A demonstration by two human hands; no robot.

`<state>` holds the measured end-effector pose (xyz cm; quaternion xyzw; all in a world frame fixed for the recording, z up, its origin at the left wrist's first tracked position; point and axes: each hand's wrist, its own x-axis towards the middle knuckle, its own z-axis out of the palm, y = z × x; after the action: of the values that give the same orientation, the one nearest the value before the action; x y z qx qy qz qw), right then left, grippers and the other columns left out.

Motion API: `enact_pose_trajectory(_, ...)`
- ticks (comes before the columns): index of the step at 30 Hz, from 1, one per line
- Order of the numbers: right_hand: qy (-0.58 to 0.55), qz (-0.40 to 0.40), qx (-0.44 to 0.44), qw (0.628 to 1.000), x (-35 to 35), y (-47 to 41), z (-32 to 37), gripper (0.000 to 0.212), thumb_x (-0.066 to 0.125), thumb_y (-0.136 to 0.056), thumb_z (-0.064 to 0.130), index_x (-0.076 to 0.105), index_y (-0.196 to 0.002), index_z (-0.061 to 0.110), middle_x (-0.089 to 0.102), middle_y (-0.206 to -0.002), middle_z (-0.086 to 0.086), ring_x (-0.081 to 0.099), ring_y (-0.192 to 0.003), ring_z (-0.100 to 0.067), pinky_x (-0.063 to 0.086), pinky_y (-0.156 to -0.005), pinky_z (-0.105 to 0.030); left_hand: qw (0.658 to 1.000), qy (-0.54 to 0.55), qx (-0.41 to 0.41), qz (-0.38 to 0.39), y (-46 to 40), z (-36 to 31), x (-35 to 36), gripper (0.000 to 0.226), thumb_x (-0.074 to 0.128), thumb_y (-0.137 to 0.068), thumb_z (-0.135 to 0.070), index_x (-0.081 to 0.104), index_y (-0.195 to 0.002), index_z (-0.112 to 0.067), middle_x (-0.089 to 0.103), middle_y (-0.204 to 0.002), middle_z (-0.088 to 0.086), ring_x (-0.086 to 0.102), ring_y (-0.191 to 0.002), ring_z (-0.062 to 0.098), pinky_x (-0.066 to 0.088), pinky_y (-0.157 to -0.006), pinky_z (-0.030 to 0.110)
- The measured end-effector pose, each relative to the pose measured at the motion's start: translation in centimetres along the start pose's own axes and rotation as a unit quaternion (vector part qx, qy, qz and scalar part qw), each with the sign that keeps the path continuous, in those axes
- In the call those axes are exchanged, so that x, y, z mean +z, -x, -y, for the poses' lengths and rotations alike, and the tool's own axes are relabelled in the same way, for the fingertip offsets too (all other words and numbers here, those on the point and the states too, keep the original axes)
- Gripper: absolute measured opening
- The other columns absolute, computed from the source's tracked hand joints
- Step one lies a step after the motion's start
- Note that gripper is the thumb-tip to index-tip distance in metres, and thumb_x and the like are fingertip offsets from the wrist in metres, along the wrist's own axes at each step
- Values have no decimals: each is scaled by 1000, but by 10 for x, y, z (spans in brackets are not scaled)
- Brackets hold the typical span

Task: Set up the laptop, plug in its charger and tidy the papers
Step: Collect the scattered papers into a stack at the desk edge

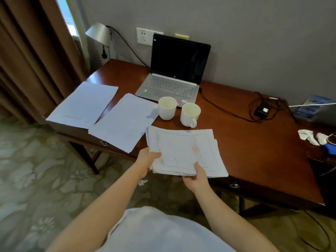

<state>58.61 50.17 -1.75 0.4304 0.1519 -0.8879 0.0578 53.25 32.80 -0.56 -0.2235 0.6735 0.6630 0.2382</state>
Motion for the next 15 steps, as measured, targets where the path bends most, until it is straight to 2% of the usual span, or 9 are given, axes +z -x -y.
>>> enact_pose_trajectory(3, 10, -20, -7, 1000, -1, -5, -4, 29, 54, -95, 9, 58, -121, 21, 68, -113, -8, 67, -91, -29, 53, -93, -42, 999, -25, -19, 7, 8, 1, -4, 35, 57, -90, -6, 55, -124, -13, 61, -130, 7, 62, -111, 25, 57, -70, 33)
enact_pose_trajectory(5, 23, -30, -10, 999, 1, -8, -8, 27, 53, -95, 9, 58, -119, 21, 68, -109, -7, 66, -89, -28, 57, -84, -40, 998, -59, -22, -13, 12, 1, -10, 25, 55, -92, -9, 58, -117, -12, 63, -126, 5, 63, -105, 21, 55, -60, 27)
enact_pose_trajectory(6, 31, -38, -12, 999, 2, -9, -10, 26, 54, -95, 8, 58, -118, 21, 69, -106, -7, 66, -90, -27, 58, -78, -39, 997, -75, -23, -25, 12, 3, -14, 21, 54, -93, -11, 59, -113, -12, 64, -125, 4, 63, -102, 20, 56, -63, 27)
enact_pose_trajectory(7, 43, -49, -17, 998, 3, -9, -12, 26, 55, -94, 7, 58, -116, 20, 68, -104, -7, 66, -91, -27, 59, -78, -39, 996, -85, -25, -32, 12, 4, -18, 18, 53, -93, -12, 60, -110, -11, 65, -123, 4, 63, -101, 19, 58, -72, 31)
enact_pose_trajectory(9, 79, -78, -29, 993, 5, -12, -15, 27, 59, -91, 5, 57, -113, 20, 66, -103, -8, 65, -94, -27, 57, -87, -42, 994, -97, -30, -36, 11, 6, -25, 18, 52, -94, -15, 61, -108, -8, 67, -116, 6, 64, -101, 20, 55, -89, 39)
enact_pose_trajectory(12, 115, -139, -53, 982, 9, -16, -20, 25, 63, -87, 3, 56, -106, 18, 63, -96, -7, 64, -88, -26, 57, -87, -43, 985, -162, -21, -52, 6, 7, -36, 19, 55, -93, -21, 62, -107, -10, 66, -109, 4, 61, -98, 20, 52, -87, 38)
enact_pose_trajectory(15, 143, -229, -97, 958, 13, -23, -26, 22, 64, -85, 5, 56, -104, 14, 58, -85, -5, 60, -74, -21, 56, -71, -32, 979, -174, -1, -108, -8, 0, -62, 28, 53, -93, -16, 58, -121, -11, 58, -115, 3, 55, -96, 20, 48, -80, 37)
